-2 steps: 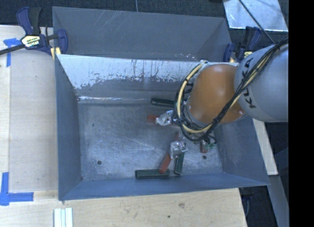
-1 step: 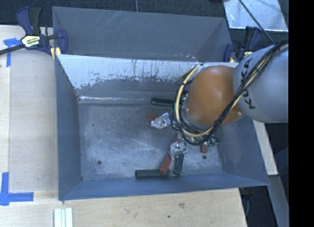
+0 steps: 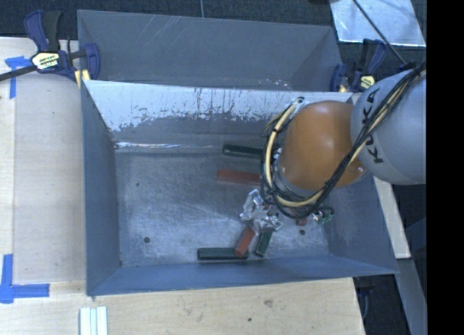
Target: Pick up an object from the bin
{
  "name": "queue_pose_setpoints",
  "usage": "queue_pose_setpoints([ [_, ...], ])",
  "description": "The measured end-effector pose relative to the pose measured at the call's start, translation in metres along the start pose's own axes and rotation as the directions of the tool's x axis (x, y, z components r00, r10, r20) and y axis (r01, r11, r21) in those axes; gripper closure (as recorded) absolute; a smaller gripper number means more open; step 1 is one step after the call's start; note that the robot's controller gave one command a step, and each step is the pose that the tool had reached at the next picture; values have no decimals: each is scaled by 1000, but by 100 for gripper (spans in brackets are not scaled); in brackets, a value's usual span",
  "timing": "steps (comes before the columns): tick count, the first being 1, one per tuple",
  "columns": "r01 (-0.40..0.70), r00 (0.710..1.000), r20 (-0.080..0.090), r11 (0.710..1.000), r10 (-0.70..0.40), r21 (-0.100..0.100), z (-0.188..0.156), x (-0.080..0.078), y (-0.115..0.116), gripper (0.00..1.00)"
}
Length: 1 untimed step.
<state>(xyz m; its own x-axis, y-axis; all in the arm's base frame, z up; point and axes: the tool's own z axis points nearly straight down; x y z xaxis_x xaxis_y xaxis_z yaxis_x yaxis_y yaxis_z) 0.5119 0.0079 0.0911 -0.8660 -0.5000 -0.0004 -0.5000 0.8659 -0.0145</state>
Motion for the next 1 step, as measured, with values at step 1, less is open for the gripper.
queue_pose_setpoints([
  [1, 2, 998, 56, 1000, -3, 6, 0, -14, 4, 0],
])
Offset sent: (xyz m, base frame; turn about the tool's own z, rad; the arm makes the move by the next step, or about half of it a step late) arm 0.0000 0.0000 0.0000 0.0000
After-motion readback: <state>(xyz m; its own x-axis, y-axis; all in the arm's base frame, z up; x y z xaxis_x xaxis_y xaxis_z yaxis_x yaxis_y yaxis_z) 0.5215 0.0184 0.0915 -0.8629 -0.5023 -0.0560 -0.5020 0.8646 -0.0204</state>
